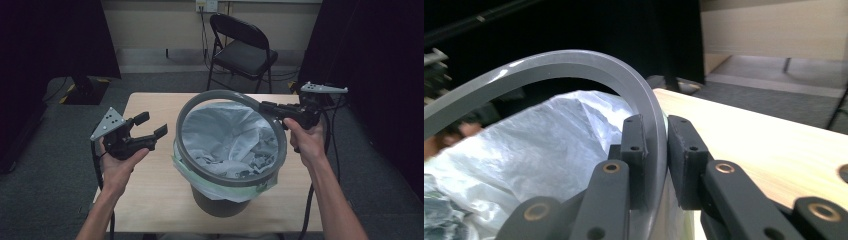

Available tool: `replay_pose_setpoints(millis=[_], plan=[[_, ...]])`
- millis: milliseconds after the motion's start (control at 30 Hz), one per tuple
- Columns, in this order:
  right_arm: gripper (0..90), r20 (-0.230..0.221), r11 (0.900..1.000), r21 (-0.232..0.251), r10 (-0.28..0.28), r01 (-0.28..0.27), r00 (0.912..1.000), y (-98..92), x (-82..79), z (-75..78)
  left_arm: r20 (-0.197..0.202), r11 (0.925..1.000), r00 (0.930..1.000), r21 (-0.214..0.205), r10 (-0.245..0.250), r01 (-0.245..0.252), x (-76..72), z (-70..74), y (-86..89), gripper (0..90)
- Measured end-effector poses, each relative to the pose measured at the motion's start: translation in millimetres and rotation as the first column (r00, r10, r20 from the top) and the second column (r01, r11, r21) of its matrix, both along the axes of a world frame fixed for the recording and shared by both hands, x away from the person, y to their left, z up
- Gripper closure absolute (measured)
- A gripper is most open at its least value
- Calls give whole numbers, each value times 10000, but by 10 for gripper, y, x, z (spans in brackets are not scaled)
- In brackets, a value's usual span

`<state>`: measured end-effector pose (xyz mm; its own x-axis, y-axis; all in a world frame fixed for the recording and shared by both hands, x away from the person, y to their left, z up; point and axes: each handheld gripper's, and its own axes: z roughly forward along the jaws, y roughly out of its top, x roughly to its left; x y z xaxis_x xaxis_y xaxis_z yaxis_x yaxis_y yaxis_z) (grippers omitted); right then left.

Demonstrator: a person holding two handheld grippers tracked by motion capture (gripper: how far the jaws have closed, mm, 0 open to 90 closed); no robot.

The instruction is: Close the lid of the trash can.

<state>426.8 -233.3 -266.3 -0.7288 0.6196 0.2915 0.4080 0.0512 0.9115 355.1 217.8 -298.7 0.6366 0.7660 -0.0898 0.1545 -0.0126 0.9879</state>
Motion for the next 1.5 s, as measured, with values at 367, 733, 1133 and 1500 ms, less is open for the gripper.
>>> replay_pose_setpoints(millis=[367, 733, 1133, 1500], plan=[[569, 815, 9996, 259, -93, 72, 9966, -14, -51, 103, 947, 9944, 9903, -220, -1013, 1038, -182, 351, -247, 236], [638, 1122, 9965, -439, 751, -705, 9908, 123, -169, 99, 754, 9533, 9604, 1645, -2681, 2532, -274, 193, -795, 244], [651, 568, 9952, -652, 761, -724, 9955, 147, -163, 52, 810, 9500, 9548, 1542, -2861, 2715, -305, 109, -761, 306], [487, 885, 9901, 1035, -1045, 952, 9906, -262, -88, 6, 550, 9934, 9920, -109, -1136, 1144, -111, 114, -179, 245]])
